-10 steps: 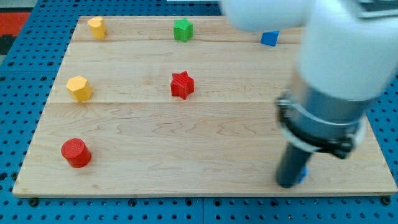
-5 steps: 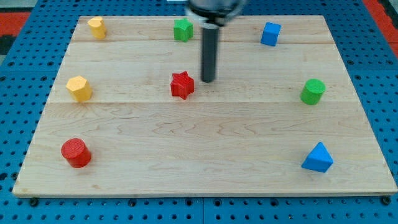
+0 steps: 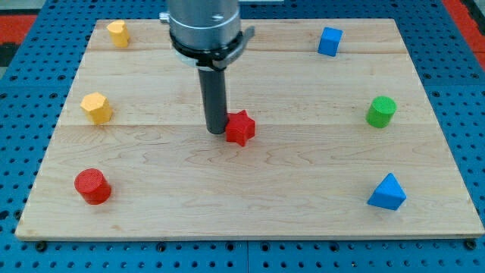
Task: Place the red star at the bottom center of the board
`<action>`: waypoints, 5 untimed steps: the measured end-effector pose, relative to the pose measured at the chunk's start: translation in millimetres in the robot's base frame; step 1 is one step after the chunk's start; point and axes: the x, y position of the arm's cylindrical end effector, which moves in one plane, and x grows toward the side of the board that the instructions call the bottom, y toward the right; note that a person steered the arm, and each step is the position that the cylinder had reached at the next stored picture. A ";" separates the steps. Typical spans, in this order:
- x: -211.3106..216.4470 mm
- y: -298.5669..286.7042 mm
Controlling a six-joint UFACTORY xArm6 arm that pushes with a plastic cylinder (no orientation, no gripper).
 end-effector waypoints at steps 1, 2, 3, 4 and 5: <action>-24.9 -0.5; -24.0 40.8; 3.6 47.5; 48.2 48.7; 94.1 48.4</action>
